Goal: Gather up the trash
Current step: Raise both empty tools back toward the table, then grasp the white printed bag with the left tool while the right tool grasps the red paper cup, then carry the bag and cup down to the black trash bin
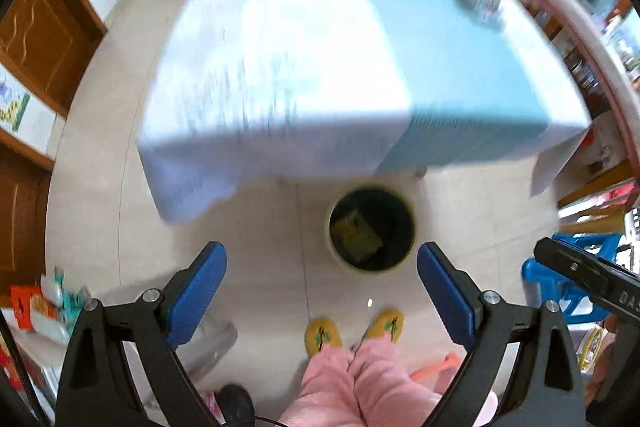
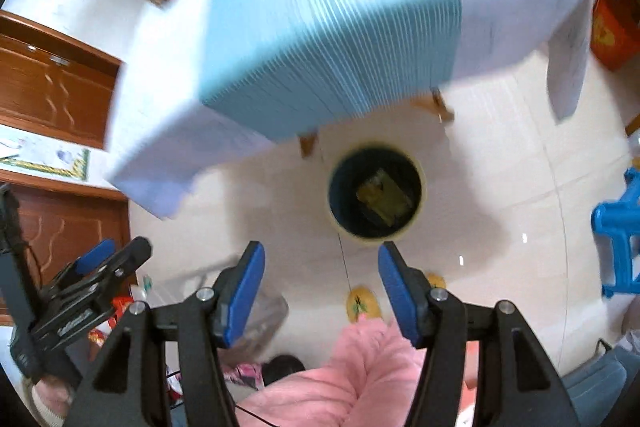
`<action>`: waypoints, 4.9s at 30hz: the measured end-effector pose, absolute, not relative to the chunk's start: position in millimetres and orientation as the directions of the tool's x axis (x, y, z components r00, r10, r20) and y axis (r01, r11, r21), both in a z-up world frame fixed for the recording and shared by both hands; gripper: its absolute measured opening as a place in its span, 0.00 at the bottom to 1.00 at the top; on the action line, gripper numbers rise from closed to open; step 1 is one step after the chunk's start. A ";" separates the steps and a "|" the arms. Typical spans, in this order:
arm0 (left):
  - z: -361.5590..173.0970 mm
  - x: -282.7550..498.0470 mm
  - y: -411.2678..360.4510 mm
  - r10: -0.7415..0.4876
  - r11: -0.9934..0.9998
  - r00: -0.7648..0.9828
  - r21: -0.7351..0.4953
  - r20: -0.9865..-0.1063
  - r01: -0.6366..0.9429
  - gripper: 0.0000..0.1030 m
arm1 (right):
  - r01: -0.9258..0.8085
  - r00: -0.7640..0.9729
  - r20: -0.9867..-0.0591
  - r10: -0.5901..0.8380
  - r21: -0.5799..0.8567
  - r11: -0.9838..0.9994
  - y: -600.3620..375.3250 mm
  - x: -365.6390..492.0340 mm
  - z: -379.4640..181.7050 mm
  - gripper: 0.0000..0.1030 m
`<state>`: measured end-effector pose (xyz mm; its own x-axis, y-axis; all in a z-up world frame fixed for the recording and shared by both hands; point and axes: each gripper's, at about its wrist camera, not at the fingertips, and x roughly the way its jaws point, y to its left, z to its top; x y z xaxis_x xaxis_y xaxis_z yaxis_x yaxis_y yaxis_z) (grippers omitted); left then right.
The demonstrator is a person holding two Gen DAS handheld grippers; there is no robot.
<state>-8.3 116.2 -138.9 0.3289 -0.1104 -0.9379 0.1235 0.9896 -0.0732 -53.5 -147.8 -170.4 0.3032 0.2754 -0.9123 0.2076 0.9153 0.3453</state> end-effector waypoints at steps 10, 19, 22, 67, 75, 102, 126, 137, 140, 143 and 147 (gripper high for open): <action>-27.7 19.4 102.5 -0.242 0.957 0.515 -0.113 -0.823 0.269 0.92 | 0.136 0.502 -0.838 0.212 0.319 0.938 -134.6 -49.9 -51.2 0.58; 17.7 30.9 78.2 -0.338 0.916 0.559 -0.130 -0.757 0.379 0.92 | 0.131 0.591 -0.803 0.068 0.179 0.975 -131.6 -51.6 3.1 0.58; 25.5 30.4 67.9 -0.355 0.902 0.566 -0.113 -0.744 0.417 0.92 | 0.143 0.611 -0.790 0.051 0.174 0.974 -139.4 -47.3 12.8 0.57; -174.2 347.0 -163.8 -0.229 0.967 0.145 -0.242 -0.963 -0.079 0.66 | -0.189 0.311 -0.832 0.460 0.420 0.888 -353.6 318.8 -98.7 0.46; -177.9 343.4 -153.3 -0.284 0.939 0.159 -0.308 -0.946 -0.154 0.57 | -0.153 0.255 -0.813 0.524 0.501 0.852 -329.9 366.1 -126.1 0.46; -99.5 264.8 -107.3 -0.226 0.968 0.276 -0.246 -0.934 -0.039 0.53 | -0.147 0.325 -0.765 0.555 0.539 0.829 -318.7 315.2 -102.3 0.40; -59.0 66.5 44.4 -0.243 0.961 0.362 -0.174 -0.900 0.213 0.53 | -0.028 0.393 -0.805 0.445 0.473 0.881 -185.4 68.8 -88.0 0.40; -113.4 13.6 29.3 -0.279 0.933 0.224 -0.209 -0.934 0.293 0.53 | 0.102 0.306 -0.876 0.373 0.420 0.902 -175.2 -7.7 -134.4 0.40; -134.3 6.8 17.8 -0.272 0.935 0.198 -0.210 -0.942 0.285 0.53 | 0.119 0.254 -0.896 0.363 0.402 0.908 -178.9 -15.9 -158.8 0.40; -164.4 4.3 11.4 -0.255 0.946 0.173 -0.208 -0.951 0.250 0.53 | 0.125 0.188 -0.913 0.363 0.389 0.913 -183.8 -17.9 -195.3 0.40; -212.2 5.2 5.5 -0.234 0.961 0.141 -0.207 -0.962 0.183 0.53 | 0.123 0.116 -0.930 0.350 0.363 0.923 -189.3 -14.2 -247.0 0.40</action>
